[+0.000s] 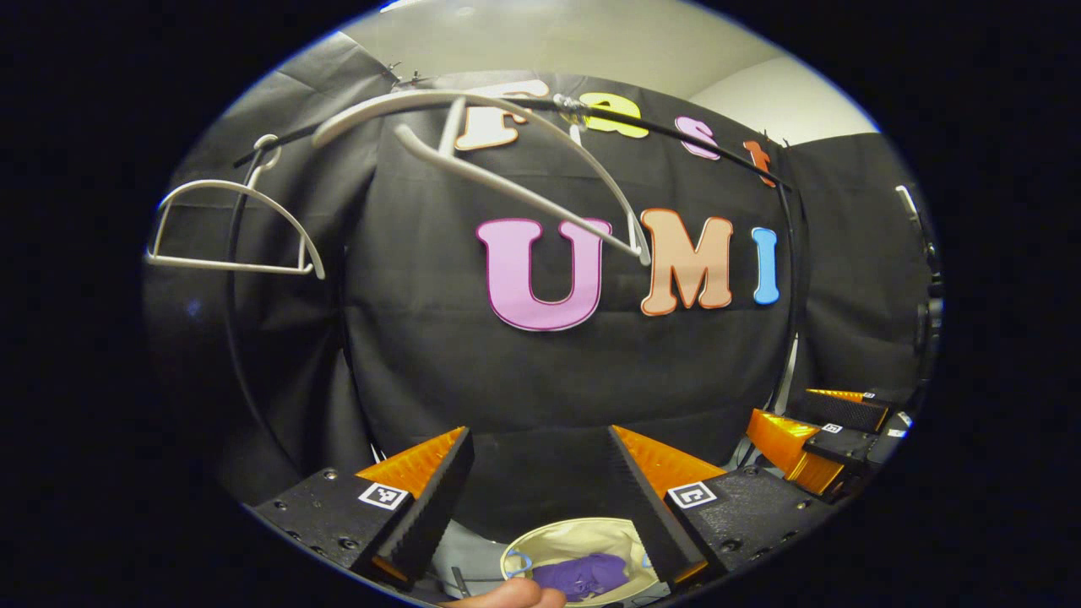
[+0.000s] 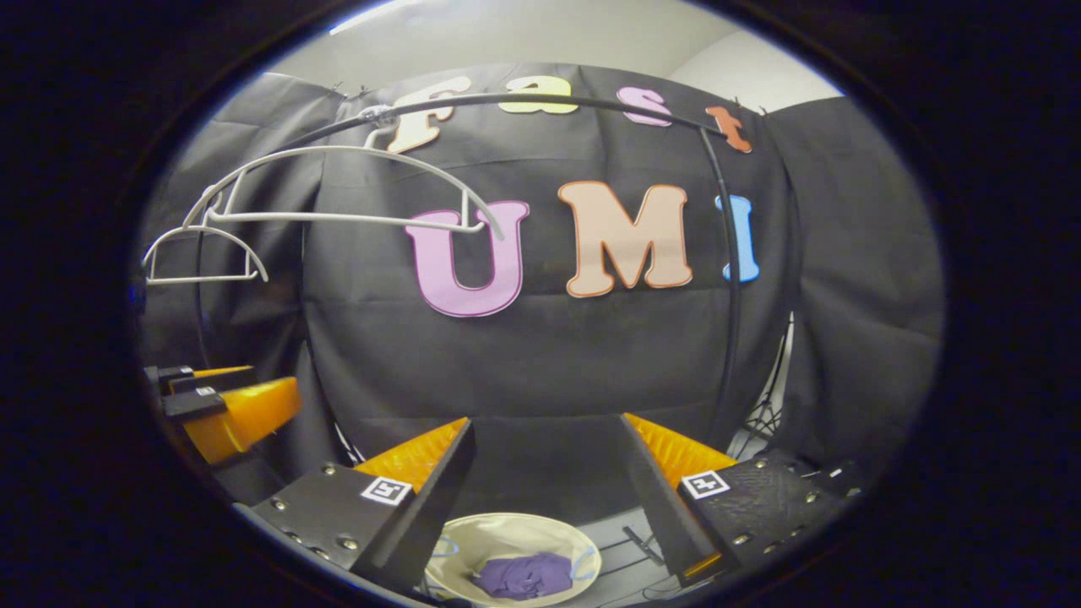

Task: Grasp the clothes on the hanger with both hands and then place them into the laundry hamper below.

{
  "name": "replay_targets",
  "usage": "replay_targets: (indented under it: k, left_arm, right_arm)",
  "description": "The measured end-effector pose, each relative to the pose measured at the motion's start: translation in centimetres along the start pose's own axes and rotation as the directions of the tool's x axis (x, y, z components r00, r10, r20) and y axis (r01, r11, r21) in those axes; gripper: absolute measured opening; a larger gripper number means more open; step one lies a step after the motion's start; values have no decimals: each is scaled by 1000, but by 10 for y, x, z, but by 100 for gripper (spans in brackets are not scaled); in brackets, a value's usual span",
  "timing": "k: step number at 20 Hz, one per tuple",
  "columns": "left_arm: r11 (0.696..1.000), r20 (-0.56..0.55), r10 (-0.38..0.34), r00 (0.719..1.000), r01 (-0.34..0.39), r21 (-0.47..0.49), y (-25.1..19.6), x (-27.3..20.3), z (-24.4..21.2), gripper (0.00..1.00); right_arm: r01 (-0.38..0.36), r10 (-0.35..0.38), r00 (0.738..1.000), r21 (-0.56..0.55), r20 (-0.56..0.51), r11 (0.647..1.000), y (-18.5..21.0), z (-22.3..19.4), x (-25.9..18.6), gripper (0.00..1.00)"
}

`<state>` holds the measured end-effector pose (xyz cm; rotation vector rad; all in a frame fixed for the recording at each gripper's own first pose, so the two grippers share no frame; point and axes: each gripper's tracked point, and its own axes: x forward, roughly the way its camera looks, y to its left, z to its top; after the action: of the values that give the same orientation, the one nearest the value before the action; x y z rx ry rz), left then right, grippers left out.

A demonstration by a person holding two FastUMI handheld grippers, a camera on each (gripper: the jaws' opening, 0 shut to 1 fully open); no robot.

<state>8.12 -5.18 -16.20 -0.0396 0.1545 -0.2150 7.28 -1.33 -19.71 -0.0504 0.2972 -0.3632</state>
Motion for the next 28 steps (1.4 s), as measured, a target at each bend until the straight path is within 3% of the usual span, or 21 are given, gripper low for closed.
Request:
replay_targets:
  k: [2,6,7,8,11,18,20,21,24,26,28]
  left_arm:
    - [1000,23,-5,1000,5,-2,-1,-11,16,93]
    - [1000,50,2,999,-1,-21,-2,-27,39,93]
    - [1000,61,4,998,-2,-25,-3,-30,45,93]
    - [1000,72,7,997,-5,-26,-4,-33,51,93]
    - [1000,107,8,994,-6,-24,-9,-41,68,96]
    - [995,137,7,991,7,-98,-36,-50,80,93]
    - [996,135,22,991,-9,-93,-41,-47,81,96]
    - [996,138,28,990,-17,-83,-44,-45,81,92]
    - [998,126,34,991,-27,-60,-60,-37,79,92]
    - [998,109,42,993,-37,-50,-69,-35,72,93]
    - [999,100,11,995,-7,-38,-88,-34,65,96]
  right_arm:
    - [-13,13,1000,3,20,1000,3,12,-9,96]
    - [-30,29,995,7,96,1000,3,44,-33,100]
    - [-36,34,992,14,121,999,3,54,-38,96]
    - [-45,42,989,19,143,999,4,61,-44,100]
    - [-69,63,979,24,193,997,6,85,-54,100]
    - [-137,136,965,-10,226,991,3,93,-79,100]
    - [-153,151,960,-11,235,988,-4,96,-86,100]
    - [-160,159,958,-16,239,987,-8,97,-89,100]
    - [-158,157,955,-18,253,987,-25,101,-97,96]
    - [-140,138,954,-11,267,990,-38,103,-103,100]
    - [-136,135,953,-17,273,991,-45,102,-103,96]
